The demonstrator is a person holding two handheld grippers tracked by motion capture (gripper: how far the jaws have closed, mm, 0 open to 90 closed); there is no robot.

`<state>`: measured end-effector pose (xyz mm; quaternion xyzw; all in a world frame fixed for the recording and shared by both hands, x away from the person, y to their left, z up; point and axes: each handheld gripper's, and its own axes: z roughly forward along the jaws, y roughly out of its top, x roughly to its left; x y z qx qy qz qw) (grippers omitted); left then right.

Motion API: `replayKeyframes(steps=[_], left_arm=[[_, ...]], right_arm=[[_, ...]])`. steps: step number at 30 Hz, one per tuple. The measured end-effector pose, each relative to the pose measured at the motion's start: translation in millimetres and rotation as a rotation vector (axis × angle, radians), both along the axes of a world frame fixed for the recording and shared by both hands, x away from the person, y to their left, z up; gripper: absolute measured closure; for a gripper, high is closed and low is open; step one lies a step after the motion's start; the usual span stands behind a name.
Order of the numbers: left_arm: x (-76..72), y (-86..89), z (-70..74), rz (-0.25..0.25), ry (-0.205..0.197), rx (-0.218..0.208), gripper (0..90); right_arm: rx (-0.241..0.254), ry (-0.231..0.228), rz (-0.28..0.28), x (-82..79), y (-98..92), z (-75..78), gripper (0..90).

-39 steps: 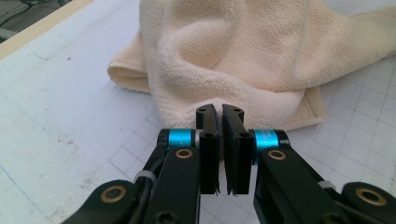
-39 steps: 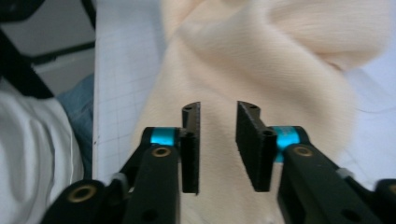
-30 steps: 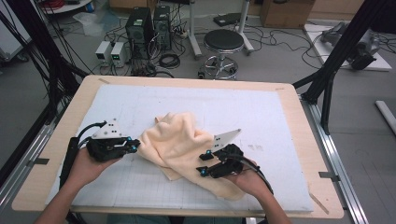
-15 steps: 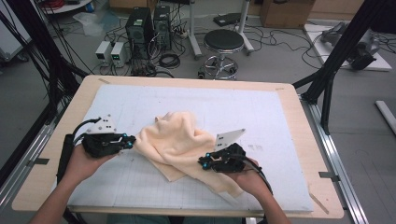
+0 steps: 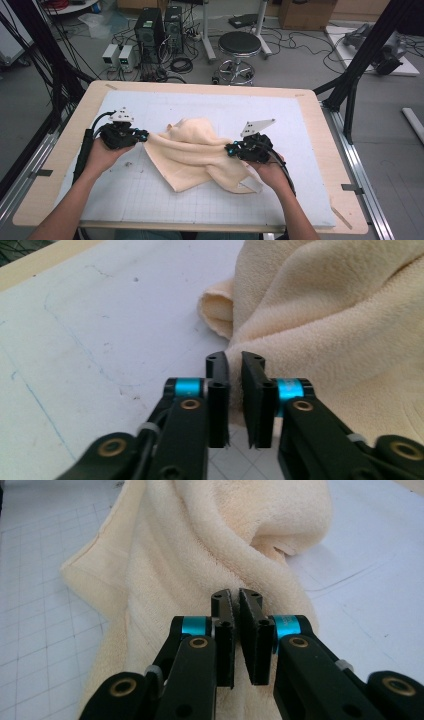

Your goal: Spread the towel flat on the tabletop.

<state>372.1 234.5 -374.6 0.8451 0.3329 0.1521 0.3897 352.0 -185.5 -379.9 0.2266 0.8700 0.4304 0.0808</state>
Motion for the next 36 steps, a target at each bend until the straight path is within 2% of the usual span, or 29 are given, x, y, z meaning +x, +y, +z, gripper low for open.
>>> replayKeyframes(steps=[2, 5, 8, 11, 12, 14, 15, 19, 25, 28, 33, 36], left_arm=[[-3.9, -0.6, 2.8, -0.022, 0.002, -0.011, 69.4], [-15.1, -0.9, 10.5, -0.052, -0.026, -0.028, 66.0], [-27.0, -1.8, 15.5, -0.081, -0.047, -0.063, 63.4], [-41.2, -9.1, 12.5, -0.110, -0.059, -0.098, 62.7], [-44.8, -11.9, 10.5, -0.117, -0.070, -0.096, 62.3], [-51.1, -16.4, 4.5, -0.119, -0.084, -0.127, 62.0], [-52.7, -19.1, 0.8, -0.122, -0.075, -0.146, 62.0], [-58.9, -31.5, -11.9, -0.159, -0.037, -0.151, 62.0], [-69.0, -49.1, -22.0, -0.218, -0.003, -0.157, 59.4], [-74.8, -58.0, -27.7, -0.253, 0.012, -0.130, 58.1], [-79.4, -71.2, -33.1, -0.299, 0.025, -0.124, 54.7], [-79.2, -79.4, -37.4, -0.323, 0.041, -0.100, 54.4]], right_arm=[[0.004, 0.010, 0.004, 0.7, -1.1, -0.7, 84.9], [0.009, 0.016, 0.010, 0.4, -2.6, -0.5, 84.4], [0.007, 0.012, 0.011, 0.3, -1.2, -0.6, 84.0], [-0.001, 0.011, 0.013, -0.7, 0.8, -0.6, 82.2], [0.002, 0.016, 0.015, -1.1, 1.3, -0.5, 80.6], [0.012, 0.022, 0.023, -0.7, 1.1, -0.7, 74.4], [0.010, 0.022, 0.020, -1.5, 1.0, -0.5, 74.0], [0.018, 0.019, 0.031, -4.4, 1.0, 0.7, 69.5], [0.034, 0.008, 0.037, -10.0, -3.6, 3.5, 61.1], [0.036, 0.001, 0.040, -13.4, -7.0, 4.3, 59.9], [0.030, -0.010, 0.048, -22.4, -11.5, 5.8, 59.1], [0.015, -0.011, 0.055, -26.6, -13.8, 4.4, 58.3]])
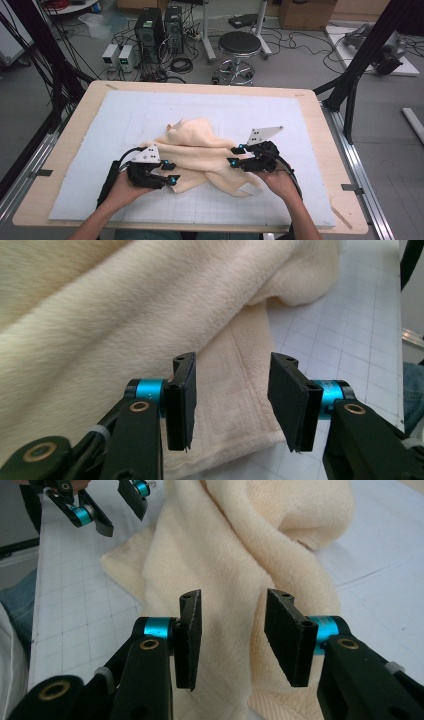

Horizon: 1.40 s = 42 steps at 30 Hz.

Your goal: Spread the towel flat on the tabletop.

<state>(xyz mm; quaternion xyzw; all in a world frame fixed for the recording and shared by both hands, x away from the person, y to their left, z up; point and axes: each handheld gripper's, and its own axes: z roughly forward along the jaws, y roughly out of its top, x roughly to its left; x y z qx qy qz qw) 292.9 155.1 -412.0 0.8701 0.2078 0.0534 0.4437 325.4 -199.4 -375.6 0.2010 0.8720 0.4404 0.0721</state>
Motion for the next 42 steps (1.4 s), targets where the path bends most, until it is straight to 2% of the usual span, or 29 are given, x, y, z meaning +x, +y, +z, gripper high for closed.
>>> replayKeyframes(steps=[4, 9, 11, 14, 17, 20, 22, 25, 29, 31, 37, 39, 42], left_arm=[[1.9, -11.2, -6.7, -0.036, 0.032, 0.022, 54.3], [1.2, -25.8, -13.6, -0.080, 0.056, 0.042, 55.1], [0.4, -29.8, -15.5, -0.117, 0.058, 0.060, 59.4], [0.1, -35.5, -20.3, -0.136, 0.059, 0.097, 63.5], [0.0, -37.2, -20.5, -0.124, 0.037, 0.111, 71.5], [0.8, -35.6, -19.8, -0.118, 0.045, 0.107, 81.7], [-1.6, -32.3, -16.6, -0.132, 0.039, 0.117, 84.0], [-9.2, -21.0, -10.3, -0.159, 0.025, 0.121, 85.1], [-20.1, 8.9, 1.7, -0.166, 0.013, 0.104, 85.4], [-24.0, 27.1, 8.0, -0.151, 0.001, 0.111, 85.4], [-32.3, 77.9, 23.1, -0.067, 0.005, 0.067, 85.6], [-33.9, 88.8, 25.6, -0.045, 0.002, 0.064, 85.6], [-35.1, 93.1, 24.5, -0.048, 0.018, 0.036, 82.5]], right_arm=[[-0.020, 0.009, 0.009, -1.1, -2.9, -2.9, 56.0], [-0.016, 0.006, 0.020, -3.6, -5.5, -4.3, 54.6], [-0.019, 0.002, 0.023, -5.0, -7.6, -5.7, 54.6], [-0.022, 0.008, 0.022, -7.0, -10.5, -8.2, 54.6], [-0.022, 0.009, 0.027, -7.7, -11.2, -10.5, 54.4], [-0.030, 0.018, 0.043, -7.6, -9.3, -12.1, 54.1], [-0.031, 0.016, 0.044, -7.9, -6.9, -12.6, 53.6], [-0.032, 0.012, 0.051, -8.7, -4.5, -12.6, 53.2], [-0.043, 0.009, 0.061, -10.6, -2.1, -12.5, 53.3], [-0.043, 0.014, 0.061, -11.3, -0.3, -12.6, 53.3], [-0.054, 0.006, 0.078, -13.9, 7.2, -13.4, 53.3], [-0.056, 0.004, 0.081, -13.6, 8.5, -13.8, 53.3], [-0.060, 0.001, 0.082, -13.0, 10.2, -14.5, 53.3]])
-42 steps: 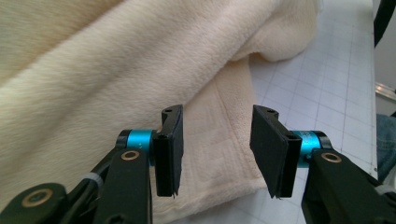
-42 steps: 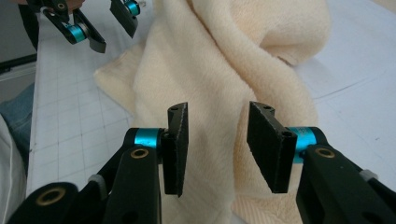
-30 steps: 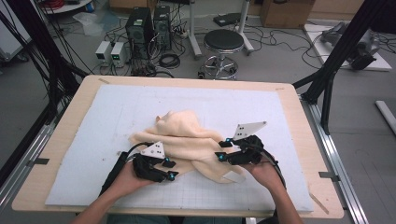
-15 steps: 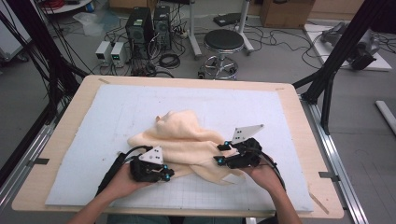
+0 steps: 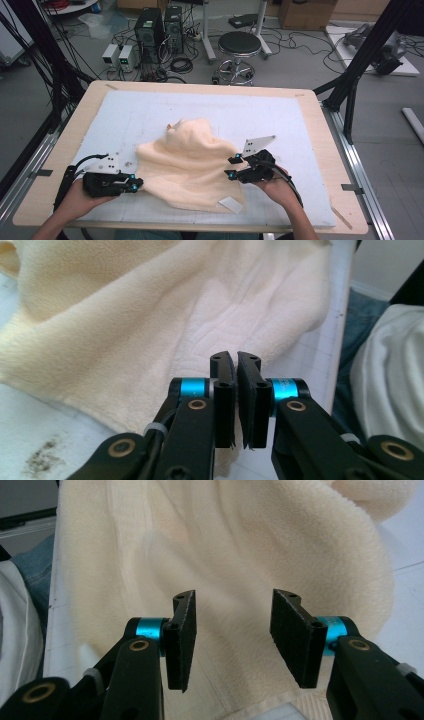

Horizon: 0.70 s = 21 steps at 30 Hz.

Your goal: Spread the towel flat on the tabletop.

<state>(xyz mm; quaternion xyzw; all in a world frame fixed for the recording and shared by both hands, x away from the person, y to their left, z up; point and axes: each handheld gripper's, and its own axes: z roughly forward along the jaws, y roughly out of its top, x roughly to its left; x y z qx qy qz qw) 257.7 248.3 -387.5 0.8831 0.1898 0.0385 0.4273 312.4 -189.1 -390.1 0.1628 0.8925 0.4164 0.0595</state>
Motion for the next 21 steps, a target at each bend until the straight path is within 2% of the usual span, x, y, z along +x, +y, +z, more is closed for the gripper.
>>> replayKeyframes(steps=[4, 6, 8, 12, 16, 18, 20, 21], left_arm=[[3.7, -6.1, 0.4, 0.028, -0.007, -0.028, 62.4], [8.5, -10.0, 1.5, 0.048, -0.027, -0.031, 52.5], [17.2, -15.3, 1.8, 0.068, -0.038, -0.048, 52.2], [35.1, -23.2, 0.5, 0.127, -0.060, -0.068, 49.9], [52.8, -28.1, -5.2, 0.186, -0.075, -0.062, 48.0], [60.9, -30.5, -11.1, 0.204, -0.064, -0.036, 47.6], [66.8, -34.0, -18.9, 0.209, -0.042, 0.017, 49.5], [69.3, -35.7, -22.9, 0.206, -0.032, 0.046, 53.4]], right_arm=[[0.001, 0.003, 0.000, 2.0, 0.6, -0.6, 53.5], [-0.003, 0.006, -0.004, 3.9, 0.0, -1.8, 53.6], [-0.017, -0.003, -0.003, 6.6, 0.0, -4.2, 53.8], [-0.032, 0.008, -0.003, 10.7, 2.9, -9.6, 54.4], [-0.054, -0.006, 0.003, 14.4, 6.8, -14.3, 57.6], [-0.065, 0.006, -0.001, 17.2, 9.4, -19.1, 62.7], [-0.084, 0.012, -0.001, 18.7, 12.4, -23.8, 69.2], [-0.096, 0.011, 0.001, 18.7, 13.9, -25.4, 74.8]])
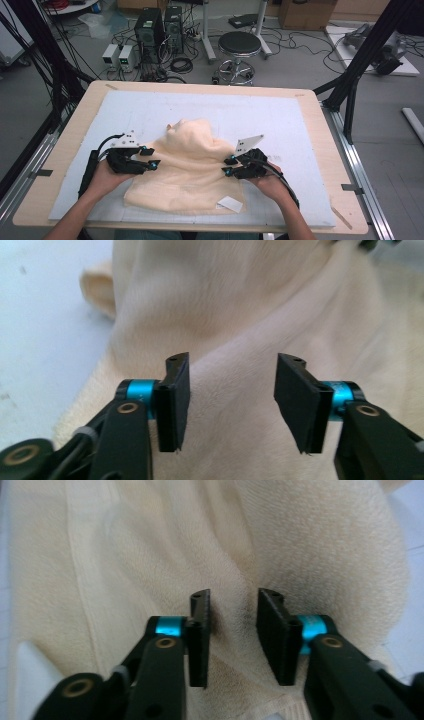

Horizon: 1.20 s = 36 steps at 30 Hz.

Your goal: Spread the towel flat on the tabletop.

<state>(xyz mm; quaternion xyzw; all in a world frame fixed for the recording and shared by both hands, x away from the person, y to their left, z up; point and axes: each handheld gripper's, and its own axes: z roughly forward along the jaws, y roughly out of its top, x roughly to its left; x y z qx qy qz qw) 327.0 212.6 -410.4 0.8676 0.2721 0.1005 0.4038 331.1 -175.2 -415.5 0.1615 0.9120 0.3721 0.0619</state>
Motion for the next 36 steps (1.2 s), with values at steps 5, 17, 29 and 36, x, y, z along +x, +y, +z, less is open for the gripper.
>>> replayKeyframes(steps=[5, 17, 29, 36], left_arm=[[0.7, -6.9, -9.0, -0.031, 0.032, 0.065, 76.1], [-39.2, 5.0, 3.2, -0.159, 0.036, -0.016, 83.8], [-26.1, 10.1, 30.2, -0.108, -0.032, -0.101, 61.6], [-34.3, 8.3, 21.4, -0.147, -0.012, -0.077, 59.6]], right_arm=[[-0.004, 0.022, 0.022, -0.6, 0.3, -0.6, 84.9], [0.047, 0.056, 0.095, -38.7, -14.9, 10.8, 86.1], [0.159, 0.011, 0.017, -29.3, -26.1, 38.8, 68.8], [0.109, 0.021, 0.069, -32.9, -21.4, 30.8, 67.4]])
